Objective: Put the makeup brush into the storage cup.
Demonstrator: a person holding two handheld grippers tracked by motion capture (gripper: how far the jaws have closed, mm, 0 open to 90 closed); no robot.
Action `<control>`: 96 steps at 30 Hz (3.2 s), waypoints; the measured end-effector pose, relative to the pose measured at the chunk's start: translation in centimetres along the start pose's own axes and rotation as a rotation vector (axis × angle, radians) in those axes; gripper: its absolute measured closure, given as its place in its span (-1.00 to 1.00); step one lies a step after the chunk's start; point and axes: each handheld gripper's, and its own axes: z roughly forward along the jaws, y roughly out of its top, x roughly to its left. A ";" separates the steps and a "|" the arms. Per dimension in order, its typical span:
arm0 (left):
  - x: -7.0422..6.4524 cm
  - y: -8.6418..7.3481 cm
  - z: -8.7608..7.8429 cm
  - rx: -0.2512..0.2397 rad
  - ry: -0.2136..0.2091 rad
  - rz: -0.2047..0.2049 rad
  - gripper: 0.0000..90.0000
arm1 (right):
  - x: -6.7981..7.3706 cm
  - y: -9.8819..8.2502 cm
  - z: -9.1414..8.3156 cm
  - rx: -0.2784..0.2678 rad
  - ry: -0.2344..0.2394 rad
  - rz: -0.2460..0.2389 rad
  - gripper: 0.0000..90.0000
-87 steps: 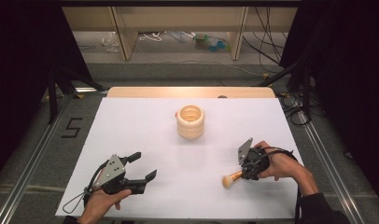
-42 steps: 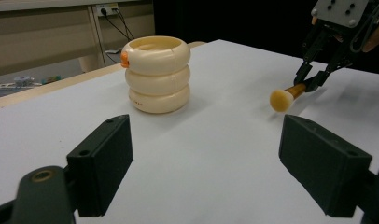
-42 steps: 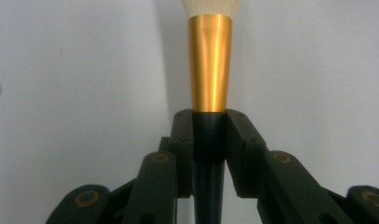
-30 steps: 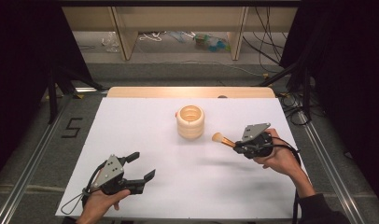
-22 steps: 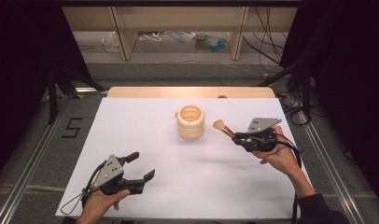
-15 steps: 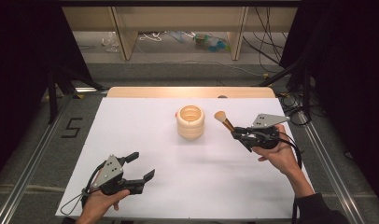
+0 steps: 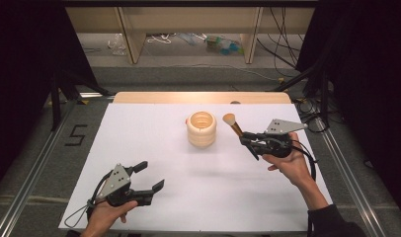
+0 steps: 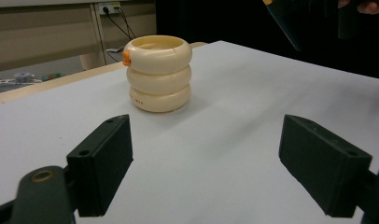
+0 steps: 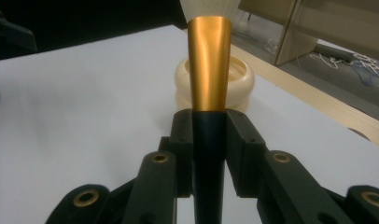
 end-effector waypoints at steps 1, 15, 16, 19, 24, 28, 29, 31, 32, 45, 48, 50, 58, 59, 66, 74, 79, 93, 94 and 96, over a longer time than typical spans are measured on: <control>-0.1 0.1 0.1 -0.003 -0.005 -0.013 -0.62 | 0.3 0.1 0.2 -0.011 0.008 0.006 0.65; -4.1 0.5 4.2 -0.022 -0.130 -0.090 -0.64 | 3.7 1.3 2.0 -0.078 0.098 -0.012 0.65; -4.5 0.5 4.7 -0.020 -0.152 -0.079 -0.64 | 3.9 1.4 2.0 -0.065 0.113 -0.009 0.66; -5.4 0.6 5.8 -0.021 -0.166 -0.071 -0.64 | 4.4 1.4 2.3 -0.074 0.130 -0.018 0.65; -6.0 0.8 7.3 -0.007 -0.187 -0.070 -0.65 | 5.4 1.6 2.6 -0.083 0.154 -0.020 0.65; -6.3 0.9 8.2 -0.020 -0.193 -0.070 -0.64 | 6.2 1.7 2.8 -0.101 0.175 -0.020 0.65; -6.4 0.8 8.3 -0.025 -0.194 -0.086 -0.64 | 6.4 1.7 2.9 -0.105 0.175 -0.022 0.66; -6.7 0.9 8.6 -0.028 -0.190 -0.082 -0.65 | 6.7 1.7 3.2 -0.112 0.196 -0.020 0.65; -6.7 1.0 8.6 -0.031 -0.199 -0.070 -0.64 | 7.1 1.8 3.3 -0.110 0.201 -0.019 0.66; -6.9 1.2 9.7 -0.048 -0.230 -0.143 -0.42 | 9.3 1.5 4.7 -0.113 0.281 -0.038 0.66; -6.9 1.3 9.8 -0.052 -0.245 -0.148 -0.31 | 9.5 1.5 4.8 -0.102 0.284 -0.037 0.65; -6.9 1.3 9.9 -0.057 -0.243 -0.144 -0.27 | 9.7 1.4 4.9 -0.098 0.293 -0.040 0.66; -6.9 1.6 9.9 -0.072 -0.248 -0.140 -0.08 | 10.2 1.4 5.1 -0.096 0.315 -0.031 0.65; -6.9 1.6 9.9 -0.073 -0.248 -0.140 -0.07 | 10.2 1.3 5.1 -0.095 0.322 -0.022 0.66; -6.9 1.7 10.0 -0.080 -0.267 -0.157 0.08 | 10.4 1.3 5.2 -0.103 0.315 -0.042 0.65; -6.8 1.7 10.0 -0.066 -0.275 -0.179 0.52 | 10.5 1.3 5.3 -0.102 0.317 -0.042 0.66; -6.6 1.7 10.0 -0.065 -0.269 -0.208 0.62 | 10.4 1.3 5.1 -0.102 0.319 -0.044 0.66; -6.4 1.6 10.1 -0.018 -0.260 -0.238 0.68 | 10.4 1.4 5.1 -0.088 0.294 -0.053 0.47; -6.3 1.6 10.1 -0.014 -0.258 -0.237 0.68 | 10.3 1.5 5.0 -0.085 0.287 -0.051 0.39; -6.1 1.7 10.0 -0.017 -0.260 -0.226 0.68 | 10.1 1.7 4.6 -0.086 0.257 -0.051 0.24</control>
